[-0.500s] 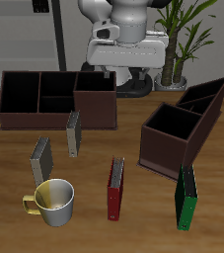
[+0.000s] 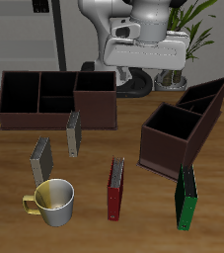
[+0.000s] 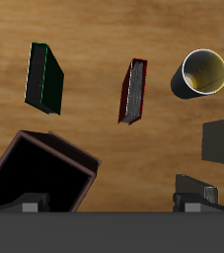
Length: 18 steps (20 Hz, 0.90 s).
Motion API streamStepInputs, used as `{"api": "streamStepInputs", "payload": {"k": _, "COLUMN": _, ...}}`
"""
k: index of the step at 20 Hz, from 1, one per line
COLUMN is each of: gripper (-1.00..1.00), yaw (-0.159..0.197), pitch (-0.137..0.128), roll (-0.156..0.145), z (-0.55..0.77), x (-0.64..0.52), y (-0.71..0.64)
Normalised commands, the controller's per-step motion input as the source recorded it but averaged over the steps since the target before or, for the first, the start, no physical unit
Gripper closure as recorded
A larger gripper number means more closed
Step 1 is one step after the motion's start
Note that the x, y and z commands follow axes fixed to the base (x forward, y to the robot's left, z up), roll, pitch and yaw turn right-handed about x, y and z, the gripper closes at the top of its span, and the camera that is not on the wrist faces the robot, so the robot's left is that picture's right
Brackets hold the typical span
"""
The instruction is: Place the green book into the left desk caddy's left compartment
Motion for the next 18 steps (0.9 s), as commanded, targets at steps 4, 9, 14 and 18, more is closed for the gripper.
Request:
{"api": "streamStepInputs", "payload": {"k": 4, "gripper": -1.0, "yaw": -0.022, "pitch": -0.019, "roll": -0.008, "z": 0.06, "x": 0.27, "y": 0.13}}
{"api": "streamStepInputs", "payload": {"k": 9, "gripper": -1.0, "yaw": -0.01, "pitch": -0.02, "roll": -0.003, "z": -0.02, "x": 0.35, "y": 0.21}}
{"api": "streamStepInputs", "payload": {"k": 14, "gripper": -1.0, "yaw": 0.022, "pitch": 0.017, "roll": 0.033, "z": -0.18, "x": 0.43, "y": 0.27}}
{"api": "streamStepInputs", "payload": {"k": 18, "gripper": -1.0, "yaw": -0.006, "pitch": -0.001, "roll": 0.03, "z": -0.17, "x": 0.33, "y": 0.27}}
